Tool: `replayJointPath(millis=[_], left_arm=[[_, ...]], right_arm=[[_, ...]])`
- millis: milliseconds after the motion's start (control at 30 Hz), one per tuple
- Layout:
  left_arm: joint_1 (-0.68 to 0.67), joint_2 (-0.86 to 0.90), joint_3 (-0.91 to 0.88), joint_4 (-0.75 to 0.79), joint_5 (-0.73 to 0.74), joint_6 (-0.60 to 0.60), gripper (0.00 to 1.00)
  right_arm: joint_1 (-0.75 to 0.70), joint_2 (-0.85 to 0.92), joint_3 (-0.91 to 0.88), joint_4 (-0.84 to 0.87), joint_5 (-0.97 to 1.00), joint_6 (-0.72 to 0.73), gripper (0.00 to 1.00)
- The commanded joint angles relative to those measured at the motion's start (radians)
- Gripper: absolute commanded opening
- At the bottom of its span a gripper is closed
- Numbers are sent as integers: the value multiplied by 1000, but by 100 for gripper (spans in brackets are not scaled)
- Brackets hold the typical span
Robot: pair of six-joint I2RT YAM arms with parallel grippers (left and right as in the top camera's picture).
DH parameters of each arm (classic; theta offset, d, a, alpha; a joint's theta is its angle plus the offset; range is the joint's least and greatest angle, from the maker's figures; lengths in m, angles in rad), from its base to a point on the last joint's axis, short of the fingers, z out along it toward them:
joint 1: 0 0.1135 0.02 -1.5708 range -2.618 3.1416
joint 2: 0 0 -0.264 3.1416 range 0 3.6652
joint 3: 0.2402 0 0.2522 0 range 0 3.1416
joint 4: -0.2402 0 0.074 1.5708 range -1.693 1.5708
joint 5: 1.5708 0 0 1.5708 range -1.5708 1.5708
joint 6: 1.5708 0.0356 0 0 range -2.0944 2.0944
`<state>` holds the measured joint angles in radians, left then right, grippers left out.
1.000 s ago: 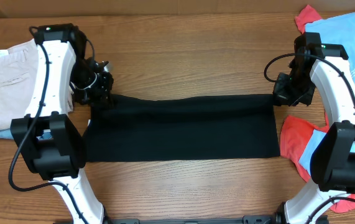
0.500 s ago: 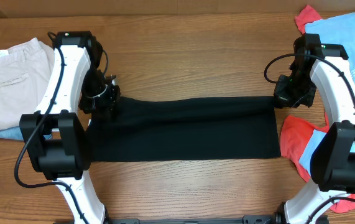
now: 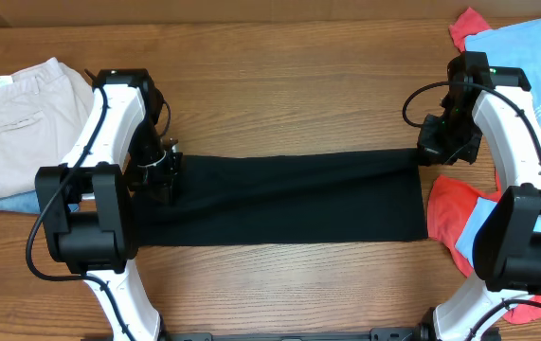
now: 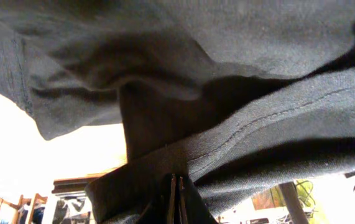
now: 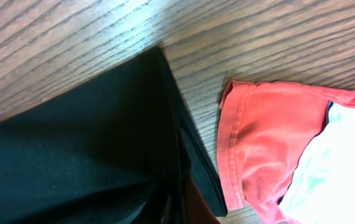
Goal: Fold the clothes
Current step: 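Press and smooth the folded shirt's edges with both grippers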
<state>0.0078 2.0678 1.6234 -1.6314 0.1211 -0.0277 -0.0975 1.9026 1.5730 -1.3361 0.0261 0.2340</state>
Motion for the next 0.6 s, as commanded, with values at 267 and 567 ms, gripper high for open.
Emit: replayJointPath(millis=[267,567], left_arm=[[5,-37,-5,5,-55,-21,4],[5,-37,-5,10,-55,-21,4]], right_arm=[[-7,-31,17,-57,26,-6,4],[-7,-31,17,-71,26,-6,4]])
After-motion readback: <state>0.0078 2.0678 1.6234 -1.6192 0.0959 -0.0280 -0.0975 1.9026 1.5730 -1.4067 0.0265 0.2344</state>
